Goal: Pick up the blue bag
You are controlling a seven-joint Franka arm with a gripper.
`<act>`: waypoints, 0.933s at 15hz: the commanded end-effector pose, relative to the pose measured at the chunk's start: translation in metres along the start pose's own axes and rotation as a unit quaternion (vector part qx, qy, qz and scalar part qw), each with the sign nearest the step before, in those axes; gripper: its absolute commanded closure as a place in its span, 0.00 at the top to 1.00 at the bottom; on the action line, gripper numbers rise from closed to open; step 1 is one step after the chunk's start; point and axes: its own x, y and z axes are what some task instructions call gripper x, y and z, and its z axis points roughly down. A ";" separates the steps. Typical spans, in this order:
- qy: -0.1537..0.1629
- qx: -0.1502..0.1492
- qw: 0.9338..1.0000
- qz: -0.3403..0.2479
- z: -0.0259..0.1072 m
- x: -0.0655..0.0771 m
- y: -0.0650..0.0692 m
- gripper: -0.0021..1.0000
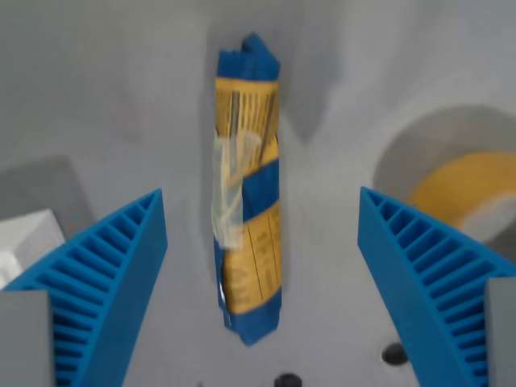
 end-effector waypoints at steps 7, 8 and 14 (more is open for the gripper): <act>0.033 0.007 0.999 0.009 0.025 -0.002 0.001 0.00; 0.033 0.007 0.999 0.009 0.025 -0.002 0.001 0.00; 0.033 0.007 0.999 0.009 0.025 -0.002 0.001 0.00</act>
